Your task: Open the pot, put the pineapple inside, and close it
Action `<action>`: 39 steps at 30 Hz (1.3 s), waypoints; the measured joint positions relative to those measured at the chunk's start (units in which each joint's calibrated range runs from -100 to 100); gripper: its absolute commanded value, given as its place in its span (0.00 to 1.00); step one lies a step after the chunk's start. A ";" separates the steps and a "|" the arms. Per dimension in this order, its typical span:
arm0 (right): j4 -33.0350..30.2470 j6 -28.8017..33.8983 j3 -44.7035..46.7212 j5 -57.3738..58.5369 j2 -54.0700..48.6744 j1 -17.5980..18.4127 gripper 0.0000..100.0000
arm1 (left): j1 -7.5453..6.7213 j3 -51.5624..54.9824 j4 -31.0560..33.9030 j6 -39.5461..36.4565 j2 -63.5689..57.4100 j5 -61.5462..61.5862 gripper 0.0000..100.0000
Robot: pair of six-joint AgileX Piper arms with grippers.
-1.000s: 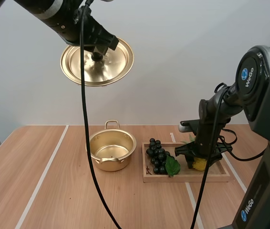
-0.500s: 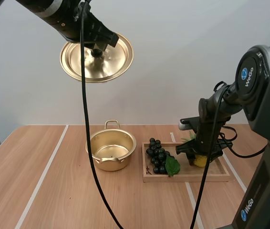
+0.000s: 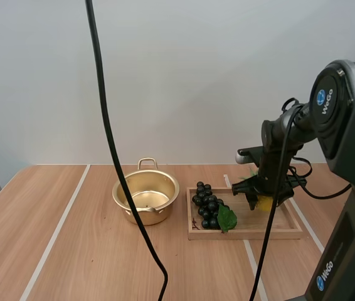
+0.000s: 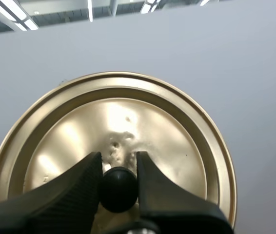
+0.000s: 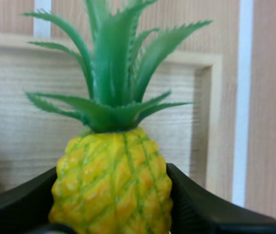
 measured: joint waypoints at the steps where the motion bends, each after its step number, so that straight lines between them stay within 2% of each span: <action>1: 0.00 0.00 -2.13 1.54 -0.15 0.00 0.00 | 0.00 -0.89 0.00 -0.12 -0.12 -0.19 0.00; 17: 0.85 -0.10 -46.19 23.07 -12.98 0.00 0.00 | 0.00 -3.75 1.34 -0.51 -0.12 -0.25 0.00; 20: 5.75 -2.18 -51.44 26.60 -14.00 0.00 0.00 | 0.00 -3.75 1.34 -0.51 -0.12 -0.25 0.00; 25: 20.33 -8.52 -54.33 34.14 -14.31 0.34 0.00 | 0.00 -3.75 1.43 -0.51 -0.12 -0.25 0.00; 28: 23.65 -10.03 -54.33 37.86 -13.79 2.43 0.00 | 0.00 -3.75 1.43 -0.51 -0.12 -0.25 0.00; 31: 24.21 -10.53 -54.49 38.96 -12.57 6.42 0.00 | 0.00 -3.75 1.69 -0.51 -0.12 -0.25 0.00; 36: 23.31 -11.20 -54.49 39.70 -9.31 13.05 0.00 | 0.00 -3.75 3.10 -0.51 -0.12 -0.25 0.00; 39: 21.62 -11.41 -54.49 39.86 -6.87 15.85 0.00 | 0.00 -3.75 3.23 -0.51 -0.12 -0.08 0.00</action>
